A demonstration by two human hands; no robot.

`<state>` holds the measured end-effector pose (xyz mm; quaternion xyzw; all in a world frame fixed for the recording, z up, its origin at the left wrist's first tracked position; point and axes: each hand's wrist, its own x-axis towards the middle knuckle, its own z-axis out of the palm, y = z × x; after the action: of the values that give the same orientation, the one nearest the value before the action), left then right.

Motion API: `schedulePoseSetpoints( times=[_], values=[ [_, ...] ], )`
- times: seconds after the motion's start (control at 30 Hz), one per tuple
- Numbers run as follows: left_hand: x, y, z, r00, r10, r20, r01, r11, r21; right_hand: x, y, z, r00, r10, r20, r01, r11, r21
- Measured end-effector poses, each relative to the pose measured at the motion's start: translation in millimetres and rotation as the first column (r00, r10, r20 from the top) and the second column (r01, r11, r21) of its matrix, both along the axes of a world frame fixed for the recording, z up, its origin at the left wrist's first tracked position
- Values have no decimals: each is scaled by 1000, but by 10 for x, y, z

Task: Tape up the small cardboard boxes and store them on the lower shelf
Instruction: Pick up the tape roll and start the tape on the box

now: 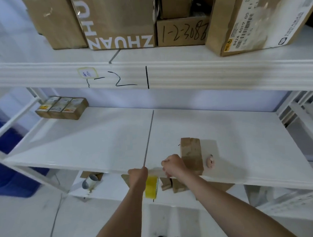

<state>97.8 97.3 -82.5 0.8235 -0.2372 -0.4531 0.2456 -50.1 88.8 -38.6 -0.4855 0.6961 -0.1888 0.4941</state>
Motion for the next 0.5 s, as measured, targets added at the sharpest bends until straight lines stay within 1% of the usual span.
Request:
schedulePoseSetpoints(
  times=[0.07, 0.13, 0.17, 0.2, 0.3, 0.4, 0.47, 0.5],
  values=[
    [70, 55, -66, 994, -60, -96, 66, 996, 55, 45, 32, -65, 999, 35, -15, -33, 995, 98],
    [108, 132, -79, 964, -101, -248, 131, 986, 106, 78, 66, -122, 998, 56, -36, -49, 987, 152],
    [121, 164, -72, 948, -121, -295, 167, 977, 135, 94, 85, -144, 997, 53, -52, -44, 984, 173],
    [133, 179, -77, 939, -147, -311, 201, 968, 148, 108, 104, -165, 997, 47, -65, -33, 981, 190],
    [162, 178, -106, 912, -216, -348, 271, 956, 115, 155, 120, -206, 998, -1, -67, 15, 979, 204],
    [200, 208, -119, 903, -256, -347, 323, 934, 151, 195, 107, -239, 997, -27, -78, 44, 971, 234],
    [255, 224, -148, 901, -265, -344, 338, 926, 170, 237, 107, -278, 998, -45, -35, 52, 965, 256],
    [287, 227, -157, 892, -262, -367, 345, 921, 181, 260, 110, -297, 998, -63, -14, 64, 962, 267]
  ],
)
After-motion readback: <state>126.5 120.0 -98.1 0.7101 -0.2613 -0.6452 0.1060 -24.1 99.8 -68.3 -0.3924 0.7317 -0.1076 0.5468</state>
